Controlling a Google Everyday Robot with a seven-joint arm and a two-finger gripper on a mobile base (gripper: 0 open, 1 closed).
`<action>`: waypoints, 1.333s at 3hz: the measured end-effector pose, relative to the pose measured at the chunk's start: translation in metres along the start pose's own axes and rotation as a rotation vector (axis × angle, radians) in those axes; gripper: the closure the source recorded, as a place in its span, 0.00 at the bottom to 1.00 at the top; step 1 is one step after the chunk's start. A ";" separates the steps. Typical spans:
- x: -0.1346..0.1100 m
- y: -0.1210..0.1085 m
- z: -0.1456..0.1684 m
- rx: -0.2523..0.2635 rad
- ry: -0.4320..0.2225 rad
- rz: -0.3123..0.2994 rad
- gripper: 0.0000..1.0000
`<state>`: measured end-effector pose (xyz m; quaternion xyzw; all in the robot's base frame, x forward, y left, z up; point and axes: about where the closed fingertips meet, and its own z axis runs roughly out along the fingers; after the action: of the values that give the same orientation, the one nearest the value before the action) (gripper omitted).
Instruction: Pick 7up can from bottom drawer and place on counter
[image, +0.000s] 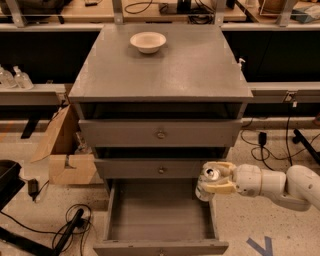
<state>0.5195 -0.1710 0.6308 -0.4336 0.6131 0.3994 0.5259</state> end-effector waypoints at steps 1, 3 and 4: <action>-0.006 0.001 0.000 -0.001 -0.001 -0.002 1.00; -0.167 0.014 -0.038 0.070 -0.019 -0.025 1.00; -0.243 0.006 -0.054 0.124 -0.013 -0.047 1.00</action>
Offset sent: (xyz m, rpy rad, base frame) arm -0.0171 -0.0023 0.1436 -0.0040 -0.0599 0.0049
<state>0.5153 -0.1934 0.8790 -0.4118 0.6227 0.3512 0.5650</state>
